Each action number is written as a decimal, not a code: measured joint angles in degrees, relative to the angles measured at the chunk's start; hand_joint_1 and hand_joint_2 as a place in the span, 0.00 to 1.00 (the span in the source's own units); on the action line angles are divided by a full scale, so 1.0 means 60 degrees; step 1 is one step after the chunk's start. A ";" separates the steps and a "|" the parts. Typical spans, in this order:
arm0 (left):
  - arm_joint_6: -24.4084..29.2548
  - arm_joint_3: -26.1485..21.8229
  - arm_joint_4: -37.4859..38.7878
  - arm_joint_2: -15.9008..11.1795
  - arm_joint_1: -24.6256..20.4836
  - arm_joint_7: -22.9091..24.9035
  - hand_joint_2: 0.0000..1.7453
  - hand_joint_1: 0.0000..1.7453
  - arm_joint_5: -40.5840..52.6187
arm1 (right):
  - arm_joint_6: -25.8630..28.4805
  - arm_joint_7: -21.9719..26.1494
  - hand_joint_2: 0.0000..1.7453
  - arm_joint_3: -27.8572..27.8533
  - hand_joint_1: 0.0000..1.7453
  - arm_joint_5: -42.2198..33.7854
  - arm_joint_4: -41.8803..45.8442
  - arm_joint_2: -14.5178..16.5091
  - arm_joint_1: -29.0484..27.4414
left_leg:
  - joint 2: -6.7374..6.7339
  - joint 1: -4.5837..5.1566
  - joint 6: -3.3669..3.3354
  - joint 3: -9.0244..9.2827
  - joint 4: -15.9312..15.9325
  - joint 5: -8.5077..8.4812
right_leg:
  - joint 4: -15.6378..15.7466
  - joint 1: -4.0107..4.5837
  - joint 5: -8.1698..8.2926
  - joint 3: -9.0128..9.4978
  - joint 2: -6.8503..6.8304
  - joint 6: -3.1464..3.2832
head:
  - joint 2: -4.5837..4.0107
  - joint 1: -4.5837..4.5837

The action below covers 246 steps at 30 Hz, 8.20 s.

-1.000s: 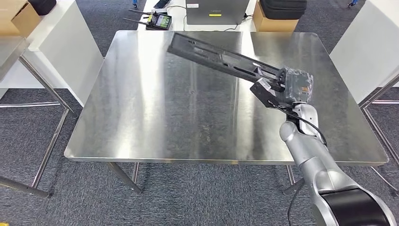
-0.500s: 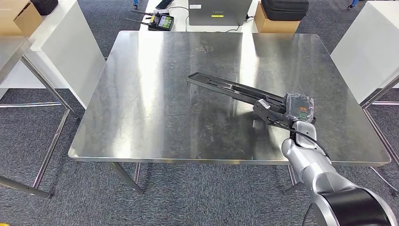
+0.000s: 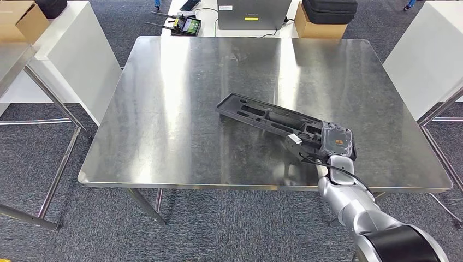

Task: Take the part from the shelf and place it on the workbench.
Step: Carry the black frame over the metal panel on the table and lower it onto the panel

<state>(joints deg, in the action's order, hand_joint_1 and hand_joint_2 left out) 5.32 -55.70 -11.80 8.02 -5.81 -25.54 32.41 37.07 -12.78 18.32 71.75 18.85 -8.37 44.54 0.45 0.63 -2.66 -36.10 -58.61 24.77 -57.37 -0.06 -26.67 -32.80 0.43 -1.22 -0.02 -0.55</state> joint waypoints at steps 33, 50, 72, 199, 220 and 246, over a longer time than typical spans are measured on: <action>-0.0903 0.0016 0.0000 0.0004 -0.0040 0.0616 0.00 0.00 0.0124 | 0.0493 0.3130 1.00 -0.2709 0.00 0.0222 0.3243 0.0426 -0.1556 | 0.0001 -0.0015 0.0001 0.0022 0.0001 0.0001 | 0.0001 0.0009 -0.0002 0.0023 -0.0001 0.0000 | 0.0000 0.0000; -0.0933 -0.0310 0.0000 0.0004 0.0040 0.0398 0.00 0.00 -0.0189 | -0.1133 0.3915 1.00 -0.2011 0.00 -0.2899 0.8991 0.0069 -0.2344 | 0.0007 -0.0010 0.0001 0.0010 0.0001 0.0004 | 0.0001 0.0008 -0.0011 0.0016 -0.0003 -0.0013 | 0.0000 0.0000; -0.0788 -0.0577 0.0000 0.0003 0.0114 0.0352 0.00 0.00 -0.0118 | 0.0238 0.3878 1.00 -0.2425 0.00 -0.3429 0.7129 -0.0252 -0.1581 | 0.0012 -0.0010 0.0001 0.0010 0.0000 0.0004 | 0.0001 0.0008 -0.0011 0.0017 -0.0007 -0.0015 | 0.0000 0.0000; 0.1326 -0.2938 -0.0018 0.0313 0.0020 0.1524 0.00 0.00 -0.0619 | -0.2945 0.7965 1.00 -0.1312 0.00 -1.1095 1.0989 0.2040 -0.7228 | -0.0039 -0.0235 0.0335 0.0789 -0.0689 0.1012 | 0.0068 -0.0145 0.0276 -0.0068 -0.0080 0.0146 | 0.0000 0.0020; 0.1221 -0.2927 -0.0023 0.0373 -0.0007 0.1526 0.00 0.00 -0.0302 | -0.2798 0.7733 1.00 -0.1841 0.00 -1.0839 1.1271 0.2308 -0.7907 | -0.0133 -0.0063 0.0094 -0.0062 0.0242 -0.0538 | 0.0571 -0.0028 -0.0642 0.1341 -0.0086 0.0039 | 0.0000 0.0098; 0.1894 -0.2870 -0.0080 0.0430 -0.0047 0.1775 0.00 0.00 0.0109 | -0.3557 0.4682 0.00 -0.2822 0.00 -0.9728 0.4668 0.2298 -0.5956 | -0.0200 -0.0160 -0.0052 -0.0196 0.0205 -0.0511 | -0.0928 -0.0094 -0.0629 0.0793 -0.0103 -0.0340 | 0.0000 0.0176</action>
<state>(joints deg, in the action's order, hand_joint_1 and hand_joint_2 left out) 16.68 -72.92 -12.28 10.60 -6.09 -14.89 33.07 15.73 15.31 1.38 13.39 46.85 5.42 8.80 -0.75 -0.33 -2.97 -37.27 -57.38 21.70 -62.94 -0.63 -30.45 -28.04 -0.19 -3.26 -0.02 0.51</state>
